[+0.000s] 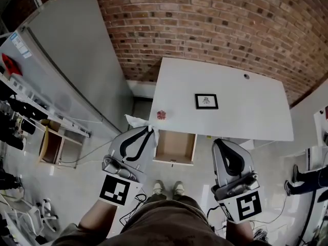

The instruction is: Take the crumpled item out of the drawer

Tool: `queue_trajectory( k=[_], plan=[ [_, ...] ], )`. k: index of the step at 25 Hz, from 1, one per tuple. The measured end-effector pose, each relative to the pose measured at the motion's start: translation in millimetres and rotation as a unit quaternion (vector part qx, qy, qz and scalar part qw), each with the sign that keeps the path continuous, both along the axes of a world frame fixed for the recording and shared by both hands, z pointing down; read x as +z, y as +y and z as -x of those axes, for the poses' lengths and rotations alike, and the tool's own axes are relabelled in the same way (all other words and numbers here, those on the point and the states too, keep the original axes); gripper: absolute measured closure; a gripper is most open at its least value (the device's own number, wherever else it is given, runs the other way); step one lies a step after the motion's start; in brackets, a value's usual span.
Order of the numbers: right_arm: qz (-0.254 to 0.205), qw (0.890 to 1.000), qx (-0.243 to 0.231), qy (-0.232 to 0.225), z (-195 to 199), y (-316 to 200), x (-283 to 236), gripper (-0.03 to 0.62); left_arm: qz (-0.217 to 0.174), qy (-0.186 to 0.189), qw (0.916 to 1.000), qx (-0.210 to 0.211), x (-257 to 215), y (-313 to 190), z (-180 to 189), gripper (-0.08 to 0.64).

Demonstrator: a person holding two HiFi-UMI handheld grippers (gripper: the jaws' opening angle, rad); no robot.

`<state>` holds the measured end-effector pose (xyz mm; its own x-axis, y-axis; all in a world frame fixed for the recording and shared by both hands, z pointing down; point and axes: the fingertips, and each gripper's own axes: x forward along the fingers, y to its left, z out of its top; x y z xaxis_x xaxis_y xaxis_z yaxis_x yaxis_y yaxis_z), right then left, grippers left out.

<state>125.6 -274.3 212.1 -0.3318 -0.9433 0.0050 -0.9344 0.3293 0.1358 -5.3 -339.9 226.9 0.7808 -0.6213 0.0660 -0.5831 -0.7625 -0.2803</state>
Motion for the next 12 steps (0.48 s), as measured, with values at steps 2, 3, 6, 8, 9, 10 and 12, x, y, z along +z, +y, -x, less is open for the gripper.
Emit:
queue_trajectory(
  k=[2,3,6,8,9,10,12],
  plan=[
    [0.008,1.0,-0.002,0.004,-0.4,1.8,5.5,0.565,0.011,0.013,0.9998,-0.01,1.2,5.0,5.9,0.529],
    [0.014,1.0,-0.004,0.002,-0.5,2.7,9.2,0.565,0.014,0.018,0.9997,-0.013,2.7,7.5,7.8,0.529],
    [0.032,0.999,-0.009,-0.003,1.3,5.8,21.6,0.565,0.014,0.018,0.9997,-0.012,11.2,12.9,10.4,0.529],
    [0.042,0.999,-0.011,-0.002,4.0,7.0,30.2,0.565,0.021,0.019,0.9995,-0.011,18.5,13.4,12.2,0.529],
    [0.048,0.999,-0.012,-0.001,5.8,7.3,34.7,0.565,0.025,0.022,0.9994,-0.009,22.2,13.5,12.9,0.529],
    [0.054,0.998,-0.014,-0.001,7.9,7.5,39.3,0.565,0.027,0.02,0.9994,-0.007,26.2,13.9,13.3,0.529],
    [0.063,0.998,-0.021,0.0,12.7,8.0,47.7,0.566,0.029,0.012,0.9995,-0.005,34.8,15.4,14.1,0.529]
  ],
)
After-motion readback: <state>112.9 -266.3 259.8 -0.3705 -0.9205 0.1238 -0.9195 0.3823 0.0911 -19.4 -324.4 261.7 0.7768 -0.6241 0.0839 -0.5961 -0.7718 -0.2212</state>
